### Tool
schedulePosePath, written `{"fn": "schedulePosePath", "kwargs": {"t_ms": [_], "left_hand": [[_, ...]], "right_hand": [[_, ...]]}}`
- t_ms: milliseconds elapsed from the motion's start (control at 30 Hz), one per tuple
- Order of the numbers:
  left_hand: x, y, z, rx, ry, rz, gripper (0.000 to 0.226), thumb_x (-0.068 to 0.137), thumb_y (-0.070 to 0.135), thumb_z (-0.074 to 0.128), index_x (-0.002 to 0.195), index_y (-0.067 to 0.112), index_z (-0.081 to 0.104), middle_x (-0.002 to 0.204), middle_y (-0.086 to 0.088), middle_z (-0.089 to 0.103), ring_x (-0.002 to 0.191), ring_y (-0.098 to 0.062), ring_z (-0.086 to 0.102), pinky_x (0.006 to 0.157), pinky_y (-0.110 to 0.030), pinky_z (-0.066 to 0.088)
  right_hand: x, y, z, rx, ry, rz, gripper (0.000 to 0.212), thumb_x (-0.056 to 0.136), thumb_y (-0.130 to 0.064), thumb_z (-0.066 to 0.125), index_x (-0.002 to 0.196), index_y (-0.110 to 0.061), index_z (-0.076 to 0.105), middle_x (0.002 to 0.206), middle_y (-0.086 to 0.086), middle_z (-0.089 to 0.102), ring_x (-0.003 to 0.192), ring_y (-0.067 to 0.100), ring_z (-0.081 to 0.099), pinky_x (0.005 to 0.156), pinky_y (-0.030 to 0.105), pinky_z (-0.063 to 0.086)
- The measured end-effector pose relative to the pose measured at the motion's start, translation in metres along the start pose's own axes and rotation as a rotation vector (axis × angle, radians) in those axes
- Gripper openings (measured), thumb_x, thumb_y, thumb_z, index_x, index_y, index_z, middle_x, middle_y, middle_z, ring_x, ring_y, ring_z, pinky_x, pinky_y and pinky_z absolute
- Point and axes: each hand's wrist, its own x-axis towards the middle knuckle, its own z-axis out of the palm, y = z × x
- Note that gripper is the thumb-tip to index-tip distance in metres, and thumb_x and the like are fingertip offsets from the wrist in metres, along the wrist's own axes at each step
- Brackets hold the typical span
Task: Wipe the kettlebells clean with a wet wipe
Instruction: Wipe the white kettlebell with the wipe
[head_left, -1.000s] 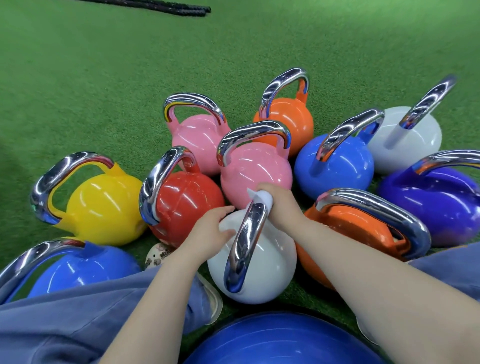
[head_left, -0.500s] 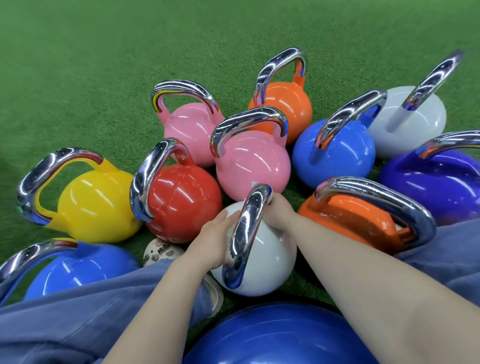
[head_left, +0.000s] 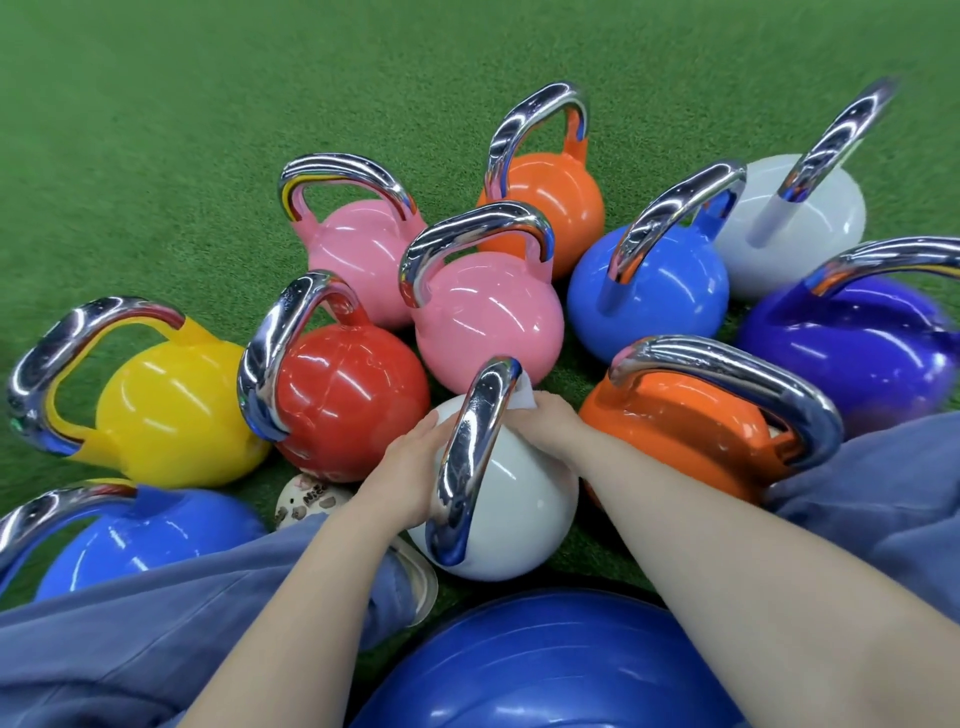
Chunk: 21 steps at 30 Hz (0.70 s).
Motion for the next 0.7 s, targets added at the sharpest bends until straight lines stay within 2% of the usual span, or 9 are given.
{"fn": "schedulePosePath", "kwargs": {"t_ms": [100, 200, 300, 400, 467, 600, 667, 700], "left_hand": [[-0.001, 0.001, 0.001, 0.026, -0.004, 0.016, 0.101, 0.054, 0.020, 0.082, 0.127, 0.056, 0.023, 0.145, -0.001, 0.036, 0.129, -0.027, 0.039, 0.100, -0.044, 0.042], [0.001, 0.004, -0.001, 0.062, -0.013, 0.008, 0.101, 0.056, 0.020, 0.083, 0.132, 0.050, 0.024, 0.146, -0.002, 0.035, 0.129, -0.027, 0.039, 0.100, -0.043, 0.042], [0.001, 0.006, -0.003, 0.074, -0.015, 0.001, 0.099, 0.059, 0.016, 0.082, 0.137, 0.042, 0.028, 0.147, -0.004, 0.033, 0.132, -0.024, 0.036, 0.101, -0.040, 0.042], [-0.001, 0.007, -0.002, 0.062, -0.013, -0.020, 0.099, 0.059, 0.015, 0.081, 0.136, 0.044, 0.027, 0.149, -0.002, 0.031, 0.134, -0.025, 0.035, 0.102, -0.042, 0.041], [-0.002, 0.008, -0.001, 0.041, -0.003, -0.040, 0.097, 0.059, 0.015, 0.080, 0.134, 0.046, 0.027, 0.148, -0.001, 0.032, 0.133, -0.026, 0.036, 0.101, -0.043, 0.041], [-0.005, 0.011, 0.000, 0.028, -0.009, -0.024, 0.094, 0.057, 0.018, 0.081, 0.129, 0.049, 0.031, 0.147, -0.002, 0.035, 0.130, -0.027, 0.039, 0.101, -0.043, 0.042], [-0.004, 0.011, 0.000, -0.056, -0.011, -0.026, 0.080, 0.056, 0.020, 0.081, 0.122, 0.048, 0.045, 0.142, -0.002, 0.041, 0.128, -0.025, 0.043, 0.102, -0.044, 0.042], [-0.004, 0.013, -0.001, -0.169, 0.005, -0.023, 0.063, 0.060, 0.017, 0.078, 0.109, 0.049, 0.055, 0.135, -0.003, 0.048, 0.123, -0.025, 0.047, 0.102, -0.046, 0.041]], "right_hand": [[-0.001, -0.003, -0.001, 0.024, 0.024, -0.006, 0.034, 0.088, -0.036, 0.053, 0.112, -0.012, 0.060, 0.117, 0.011, 0.060, 0.113, 0.030, 0.052, 0.100, 0.040, 0.041], [-0.007, -0.003, -0.001, -0.005, 0.084, -0.032, 0.029, 0.091, -0.032, 0.048, 0.104, -0.009, 0.060, 0.105, 0.010, 0.063, 0.099, 0.029, 0.058, 0.083, 0.034, 0.044], [-0.007, -0.002, 0.003, -0.072, 0.144, -0.033, 0.028, 0.093, -0.029, 0.043, 0.103, -0.009, 0.060, 0.110, 0.012, 0.062, 0.097, 0.029, 0.056, 0.076, 0.031, 0.040], [-0.009, -0.001, 0.013, -0.138, 0.167, -0.063, 0.037, 0.092, -0.030, 0.043, 0.120, -0.010, 0.055, 0.121, 0.011, 0.055, 0.116, 0.031, 0.048, 0.095, 0.036, 0.040], [-0.014, -0.001, 0.019, -0.155, 0.174, -0.079, 0.048, 0.091, -0.034, 0.045, 0.132, -0.009, 0.047, 0.134, 0.012, 0.045, 0.129, 0.031, 0.037, 0.106, 0.041, 0.033], [-0.023, -0.003, 0.029, -0.279, 0.144, -0.065, 0.061, 0.093, -0.031, 0.042, 0.148, -0.011, 0.022, 0.156, 0.007, 0.012, 0.143, 0.026, 0.011, 0.117, 0.043, 0.012], [-0.023, -0.007, 0.030, -0.314, 0.126, -0.043, 0.063, 0.094, -0.030, 0.043, 0.148, -0.011, 0.019, 0.158, 0.003, 0.000, 0.145, 0.023, 0.002, 0.118, 0.041, 0.005], [-0.023, -0.007, 0.029, -0.319, 0.121, -0.031, 0.065, 0.093, -0.033, 0.044, 0.148, -0.010, 0.019, 0.158, 0.002, -0.002, 0.145, 0.022, 0.000, 0.118, 0.041, 0.004]]}}
